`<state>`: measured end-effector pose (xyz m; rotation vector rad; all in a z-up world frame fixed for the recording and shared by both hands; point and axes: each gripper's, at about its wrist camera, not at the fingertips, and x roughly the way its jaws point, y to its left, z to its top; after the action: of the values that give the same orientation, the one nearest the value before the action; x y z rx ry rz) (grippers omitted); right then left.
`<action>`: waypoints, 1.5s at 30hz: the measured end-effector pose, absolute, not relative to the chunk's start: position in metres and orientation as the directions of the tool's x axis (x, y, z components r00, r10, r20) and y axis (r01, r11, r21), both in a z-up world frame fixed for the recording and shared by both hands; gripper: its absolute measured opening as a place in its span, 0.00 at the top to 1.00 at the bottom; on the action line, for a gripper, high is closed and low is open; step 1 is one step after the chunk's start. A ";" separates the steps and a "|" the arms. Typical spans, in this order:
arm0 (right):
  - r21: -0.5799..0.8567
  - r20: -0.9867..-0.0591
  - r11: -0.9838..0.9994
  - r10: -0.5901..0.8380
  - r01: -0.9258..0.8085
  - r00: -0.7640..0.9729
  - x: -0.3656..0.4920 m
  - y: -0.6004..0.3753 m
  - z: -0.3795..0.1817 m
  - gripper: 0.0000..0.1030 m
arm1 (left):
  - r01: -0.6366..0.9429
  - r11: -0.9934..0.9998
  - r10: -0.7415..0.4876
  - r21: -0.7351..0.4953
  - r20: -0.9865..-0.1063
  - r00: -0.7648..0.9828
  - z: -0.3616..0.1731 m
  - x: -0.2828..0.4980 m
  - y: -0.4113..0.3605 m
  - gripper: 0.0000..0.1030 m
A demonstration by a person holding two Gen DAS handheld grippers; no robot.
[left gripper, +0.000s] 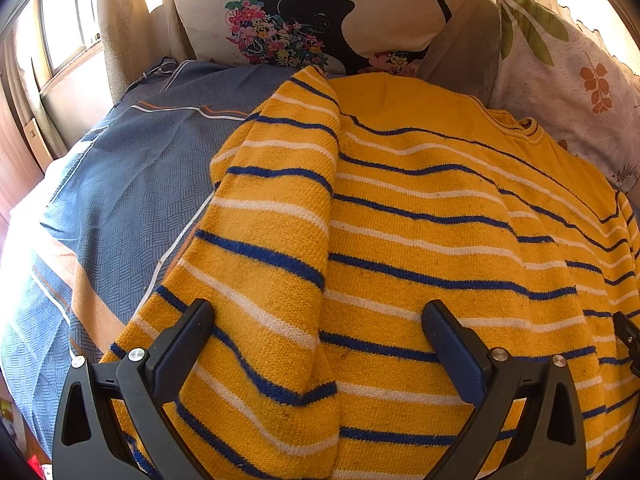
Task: Fold small clothes
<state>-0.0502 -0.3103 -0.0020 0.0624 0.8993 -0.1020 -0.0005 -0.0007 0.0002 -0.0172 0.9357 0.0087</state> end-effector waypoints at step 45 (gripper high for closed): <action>0.023 -0.798 0.993 -0.053 0.118 0.601 -0.043 -0.312 -0.001 0.00 | -0.040 0.999 0.014 -0.010 -0.833 0.553 -0.001 0.007 0.004 0.00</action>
<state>-0.0434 -0.3117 -0.0006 0.0755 0.9214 -0.0990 0.0067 0.0037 -0.0011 -0.0285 0.9850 0.0319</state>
